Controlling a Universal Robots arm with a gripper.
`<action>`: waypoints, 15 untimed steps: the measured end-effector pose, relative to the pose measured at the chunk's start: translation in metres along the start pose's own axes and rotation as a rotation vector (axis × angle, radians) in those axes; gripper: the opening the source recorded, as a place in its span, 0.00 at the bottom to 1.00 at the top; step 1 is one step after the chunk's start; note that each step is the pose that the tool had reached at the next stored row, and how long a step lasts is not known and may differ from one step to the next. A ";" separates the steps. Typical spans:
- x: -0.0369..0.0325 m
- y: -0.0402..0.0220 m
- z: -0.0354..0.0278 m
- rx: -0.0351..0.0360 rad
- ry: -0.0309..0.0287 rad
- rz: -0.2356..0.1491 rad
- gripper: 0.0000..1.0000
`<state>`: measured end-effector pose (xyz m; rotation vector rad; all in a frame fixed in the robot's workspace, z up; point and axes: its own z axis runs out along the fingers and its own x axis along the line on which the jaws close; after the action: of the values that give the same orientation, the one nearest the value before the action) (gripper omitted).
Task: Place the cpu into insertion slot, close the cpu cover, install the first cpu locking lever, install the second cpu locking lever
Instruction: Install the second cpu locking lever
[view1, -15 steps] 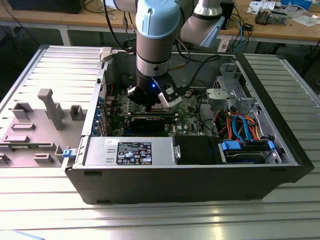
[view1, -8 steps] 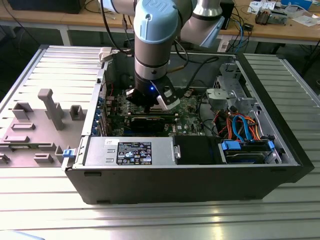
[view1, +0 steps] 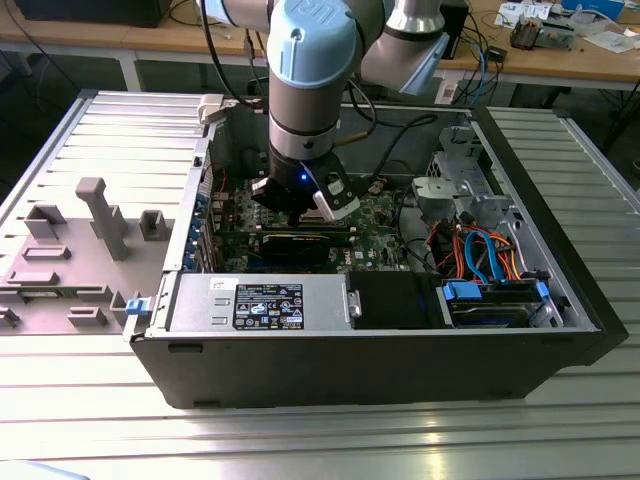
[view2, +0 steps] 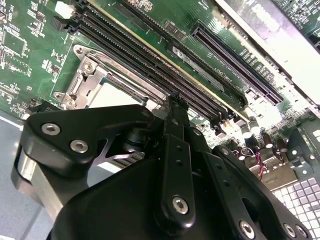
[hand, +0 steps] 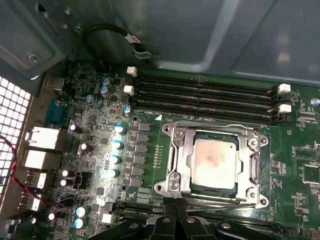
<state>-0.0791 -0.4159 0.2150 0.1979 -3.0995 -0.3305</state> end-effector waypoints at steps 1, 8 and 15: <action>0.0000 0.0000 0.0000 -0.0002 0.0000 0.000 0.11; 0.0017 -0.0002 0.0003 -0.0009 -0.0003 0.001 0.11; 0.0024 -0.0016 0.0003 -0.0008 -0.0021 0.009 0.11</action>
<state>-0.0813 -0.4177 0.2144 0.1831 -3.1013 -0.3319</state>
